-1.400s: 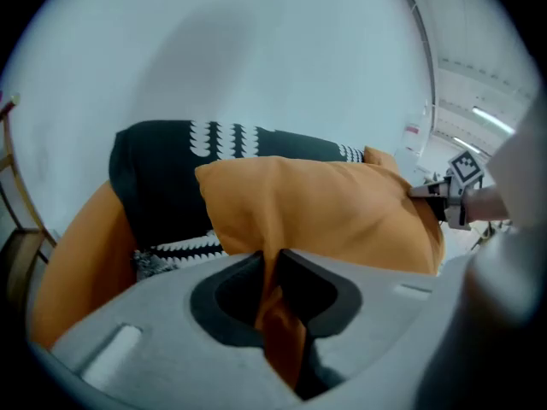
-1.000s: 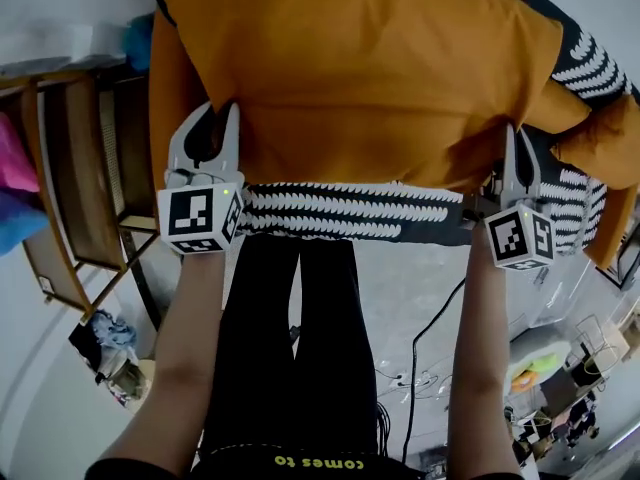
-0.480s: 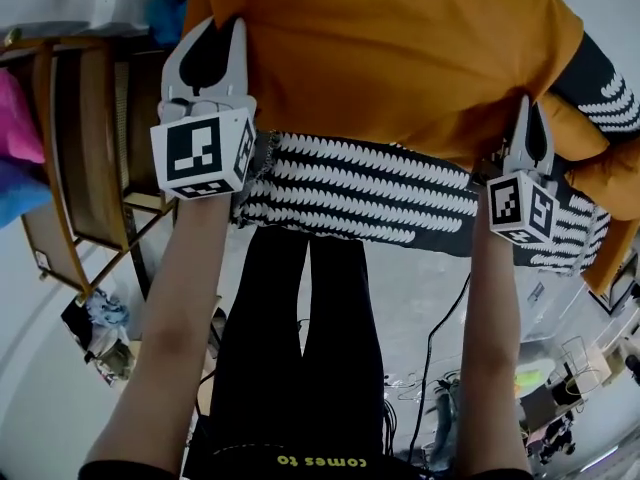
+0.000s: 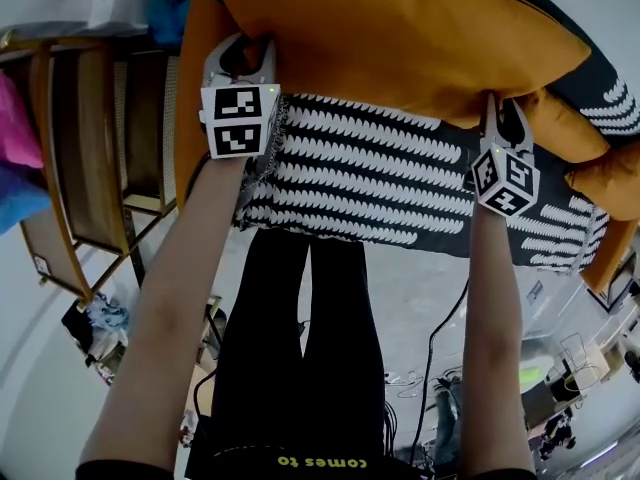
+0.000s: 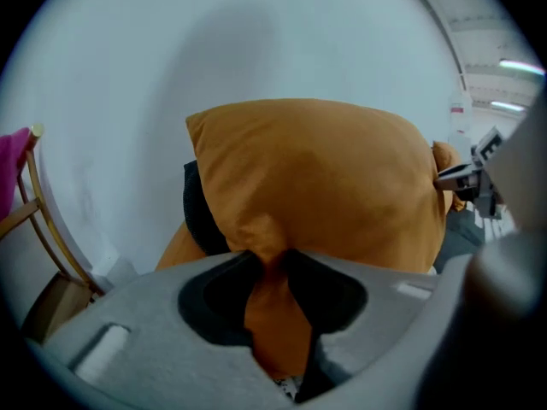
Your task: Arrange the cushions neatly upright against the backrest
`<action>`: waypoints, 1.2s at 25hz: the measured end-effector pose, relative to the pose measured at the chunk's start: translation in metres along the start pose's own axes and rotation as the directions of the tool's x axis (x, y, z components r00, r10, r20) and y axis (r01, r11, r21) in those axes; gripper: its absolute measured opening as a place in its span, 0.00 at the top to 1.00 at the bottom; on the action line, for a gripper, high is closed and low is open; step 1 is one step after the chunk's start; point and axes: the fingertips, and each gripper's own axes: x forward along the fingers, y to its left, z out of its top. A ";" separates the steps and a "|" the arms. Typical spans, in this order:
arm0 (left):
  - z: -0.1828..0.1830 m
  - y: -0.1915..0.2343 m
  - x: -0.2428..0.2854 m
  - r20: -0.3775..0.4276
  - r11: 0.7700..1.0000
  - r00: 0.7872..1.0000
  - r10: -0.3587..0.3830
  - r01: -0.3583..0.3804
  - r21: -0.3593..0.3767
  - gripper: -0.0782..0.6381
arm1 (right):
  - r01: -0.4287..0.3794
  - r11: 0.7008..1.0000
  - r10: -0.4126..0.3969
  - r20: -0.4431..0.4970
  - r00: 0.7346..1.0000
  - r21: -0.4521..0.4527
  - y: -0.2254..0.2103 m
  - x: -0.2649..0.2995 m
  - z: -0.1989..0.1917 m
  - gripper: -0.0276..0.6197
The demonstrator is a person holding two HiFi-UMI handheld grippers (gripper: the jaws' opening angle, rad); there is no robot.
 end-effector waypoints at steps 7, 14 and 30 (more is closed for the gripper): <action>-0.002 0.002 -0.014 -0.007 0.999 1.000 -0.011 0.011 -0.051 0.63 | -0.044 0.999 0.043 -0.038 0.998 -0.033 0.012 -0.011 -0.002 0.61; 0.023 0.000 -0.058 0.082 0.990 0.997 -0.006 0.018 -0.139 0.62 | -0.015 0.999 0.012 0.080 0.997 0.033 0.020 -0.056 0.029 0.60; 0.127 -0.037 -0.188 0.339 0.999 0.940 -0.033 0.034 0.002 0.89 | -0.151 0.989 0.140 0.405 0.903 -0.004 0.089 -0.207 0.153 0.94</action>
